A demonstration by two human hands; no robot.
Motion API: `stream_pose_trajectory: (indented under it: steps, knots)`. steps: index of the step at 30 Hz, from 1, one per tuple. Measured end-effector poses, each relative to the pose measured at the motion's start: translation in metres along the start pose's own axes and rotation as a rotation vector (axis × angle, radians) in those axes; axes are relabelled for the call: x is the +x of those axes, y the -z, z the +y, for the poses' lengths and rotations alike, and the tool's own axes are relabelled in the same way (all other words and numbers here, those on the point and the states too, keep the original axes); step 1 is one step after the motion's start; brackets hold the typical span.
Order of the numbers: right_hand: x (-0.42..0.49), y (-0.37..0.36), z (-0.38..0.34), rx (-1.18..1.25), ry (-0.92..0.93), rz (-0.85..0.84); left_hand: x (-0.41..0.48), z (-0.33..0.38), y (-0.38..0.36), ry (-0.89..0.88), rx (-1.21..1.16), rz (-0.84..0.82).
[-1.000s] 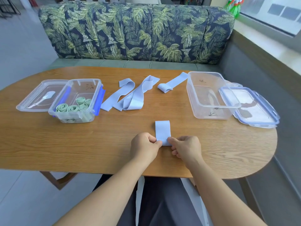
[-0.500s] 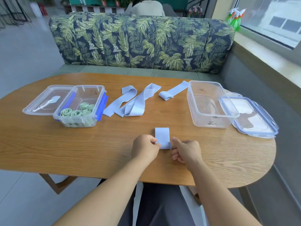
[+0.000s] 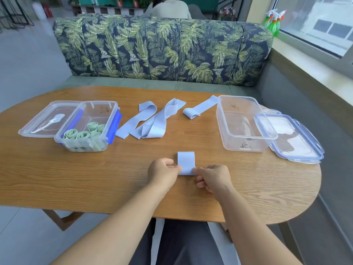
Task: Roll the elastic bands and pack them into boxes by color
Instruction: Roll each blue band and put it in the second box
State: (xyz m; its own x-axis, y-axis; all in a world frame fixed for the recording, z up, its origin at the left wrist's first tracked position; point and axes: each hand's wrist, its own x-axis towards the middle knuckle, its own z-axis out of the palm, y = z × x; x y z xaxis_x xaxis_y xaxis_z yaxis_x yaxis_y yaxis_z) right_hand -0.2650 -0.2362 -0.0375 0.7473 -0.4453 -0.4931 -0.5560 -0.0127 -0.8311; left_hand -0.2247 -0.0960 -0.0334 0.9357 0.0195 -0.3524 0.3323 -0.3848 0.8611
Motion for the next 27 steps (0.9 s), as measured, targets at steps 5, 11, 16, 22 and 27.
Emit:
stream_pose_trajectory:
  steps: [5,11,16,22,27]
  knots:
    - [0.008,-0.001,-0.011,0.001,-0.073,-0.022,0.000,-0.010,-0.001,0.028,-0.037,-0.010]
    - [0.014,0.000,-0.015,-0.020,-0.078,-0.042,0.001,-0.006,-0.011,-0.106,0.096,0.080]
    - [0.008,0.002,-0.009,0.053,-0.033,-0.021,0.008,0.001,-0.008,-0.069,0.195,0.089]
    - [0.001,0.005,0.005,0.048,0.054,0.049,0.018,0.011,-0.005,0.001,0.200,0.030]
    - [0.004,-0.004,0.003,-0.026,0.092,0.064,0.024,0.020,-0.003,0.046,0.205,0.027]
